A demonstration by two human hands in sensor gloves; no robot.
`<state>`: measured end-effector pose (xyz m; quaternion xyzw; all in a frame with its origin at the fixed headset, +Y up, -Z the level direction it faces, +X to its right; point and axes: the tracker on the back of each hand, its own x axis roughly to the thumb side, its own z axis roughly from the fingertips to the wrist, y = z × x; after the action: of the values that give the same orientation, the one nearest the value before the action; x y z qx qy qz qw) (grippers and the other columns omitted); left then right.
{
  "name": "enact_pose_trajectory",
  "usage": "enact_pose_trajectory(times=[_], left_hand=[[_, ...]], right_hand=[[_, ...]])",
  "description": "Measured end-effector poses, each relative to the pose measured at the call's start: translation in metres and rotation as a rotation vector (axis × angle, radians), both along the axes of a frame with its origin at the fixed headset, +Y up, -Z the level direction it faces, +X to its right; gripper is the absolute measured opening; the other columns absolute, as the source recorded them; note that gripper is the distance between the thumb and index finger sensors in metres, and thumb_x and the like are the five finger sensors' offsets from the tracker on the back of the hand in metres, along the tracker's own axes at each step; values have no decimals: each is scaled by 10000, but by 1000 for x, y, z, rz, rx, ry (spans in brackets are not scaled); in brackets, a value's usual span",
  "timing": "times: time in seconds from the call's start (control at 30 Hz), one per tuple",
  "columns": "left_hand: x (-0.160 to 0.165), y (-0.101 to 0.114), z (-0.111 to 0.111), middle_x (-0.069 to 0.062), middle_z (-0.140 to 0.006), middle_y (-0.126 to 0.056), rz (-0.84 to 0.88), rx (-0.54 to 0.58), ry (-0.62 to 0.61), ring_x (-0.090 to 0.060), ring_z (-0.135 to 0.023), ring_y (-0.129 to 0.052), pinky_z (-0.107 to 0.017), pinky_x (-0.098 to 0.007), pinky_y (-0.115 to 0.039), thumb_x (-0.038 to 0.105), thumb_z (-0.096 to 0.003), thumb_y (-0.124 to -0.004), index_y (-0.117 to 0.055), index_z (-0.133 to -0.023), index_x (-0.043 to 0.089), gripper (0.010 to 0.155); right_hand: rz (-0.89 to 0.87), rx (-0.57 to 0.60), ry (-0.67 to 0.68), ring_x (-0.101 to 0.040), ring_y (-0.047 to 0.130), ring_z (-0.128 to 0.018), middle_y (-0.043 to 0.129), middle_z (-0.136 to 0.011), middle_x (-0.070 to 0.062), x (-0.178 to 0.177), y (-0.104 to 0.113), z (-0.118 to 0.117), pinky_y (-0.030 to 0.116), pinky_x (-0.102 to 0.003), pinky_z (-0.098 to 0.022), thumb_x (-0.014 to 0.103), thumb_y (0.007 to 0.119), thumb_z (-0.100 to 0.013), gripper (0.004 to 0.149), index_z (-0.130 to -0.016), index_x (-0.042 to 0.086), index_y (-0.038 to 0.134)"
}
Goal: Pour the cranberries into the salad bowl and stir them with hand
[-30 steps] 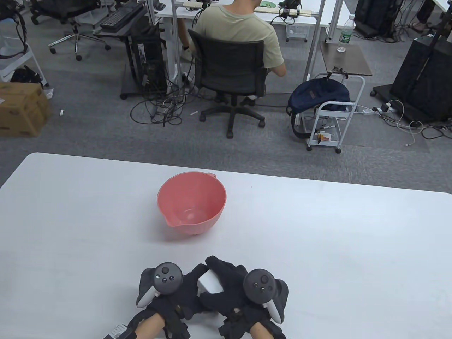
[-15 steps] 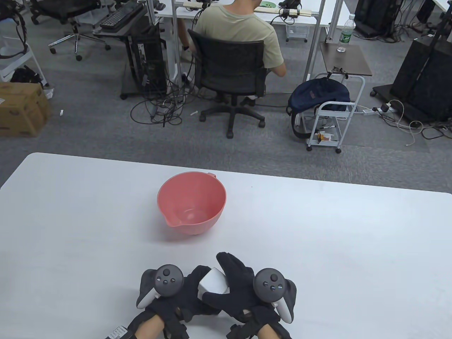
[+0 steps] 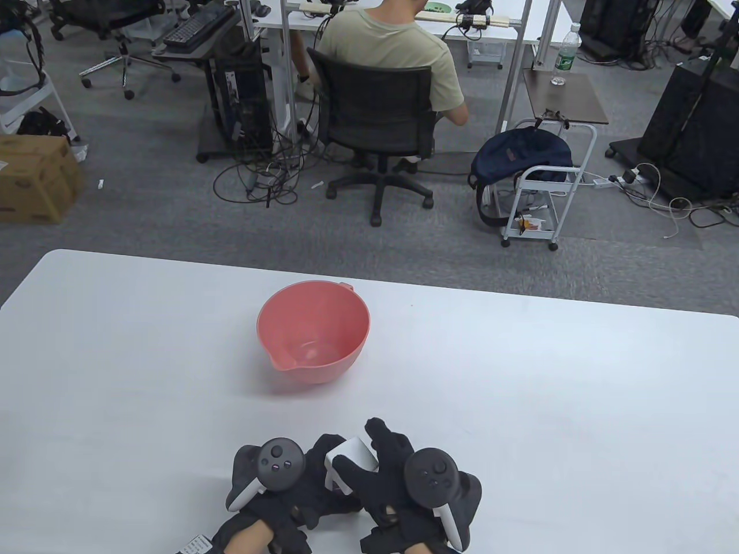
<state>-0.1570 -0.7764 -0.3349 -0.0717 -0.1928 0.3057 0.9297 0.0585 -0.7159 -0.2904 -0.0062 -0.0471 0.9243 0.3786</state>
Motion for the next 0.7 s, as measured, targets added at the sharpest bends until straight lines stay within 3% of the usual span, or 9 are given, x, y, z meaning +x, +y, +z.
enact_pose_trajectory(times=[0.2, 0.27, 0.4, 0.47, 0.57, 0.7], left_hand=[[-2, -1, 0, 224, -1066, -815, 2, -7, 8, -49, -955, -925, -775, -453, -697, 812, -232, -1001, -458, -1007, 403, 1030], [-2, -1, -1, 229, -1065, -812, -11, -19, -7, -47, -958, -922, -778, -457, -695, 807, -228, -1002, -453, -1005, 396, 1036], [-3, -3, -4, 230, -1068, -810, 9, -47, -16, -46, -965, -914, -785, -467, -682, 796, -221, -1011, -454, -1003, 403, 1038], [-3, -3, -4, 236, -1069, -808, 12, -53, -17, -45, -967, -912, -787, -468, -681, 797, -224, -1011, -453, -1003, 408, 1035], [-4, -3, -5, 242, -1070, -806, 22, -67, -31, -44, -972, -908, -790, -474, -674, 786, -218, -1018, -453, -999, 419, 1032], [-4, -3, -5, 248, -1072, -803, 19, -68, -32, -42, -976, -904, -793, -472, -672, 790, -218, -1017, -448, -999, 425, 1033]], right_hand=[[41, -33, 34, -59, 953, -352, 803, -1027, -12, -17, -1, 4, 839, -152, -148, 784, 990, -255, 944, -1021, 324, 683], [24, -54, 56, -51, 923, -338, 777, -1047, 29, -19, -3, 1, 835, -142, -152, 662, 1022, -297, 839, -1008, 366, 690], [-73, -203, 174, -88, 903, -411, 652, -1127, 49, -14, -3, -8, 836, -162, -220, 554, 1008, -351, 737, -1000, 450, 673], [-104, -268, 247, -135, 879, -492, 551, -1172, 48, -12, -1, -11, 830, -209, -303, 490, 961, -398, 668, -997, 463, 665], [-179, -320, 304, -234, 832, -634, 495, -1193, 50, -5, 4, -12, 807, -306, -423, 404, 853, -480, 444, -917, 451, 789], [-163, -246, 318, -328, 738, -844, 491, -1194, 76, 1, 5, -16, 731, -439, -597, 353, 836, -479, 374, -842, 440, 867]])
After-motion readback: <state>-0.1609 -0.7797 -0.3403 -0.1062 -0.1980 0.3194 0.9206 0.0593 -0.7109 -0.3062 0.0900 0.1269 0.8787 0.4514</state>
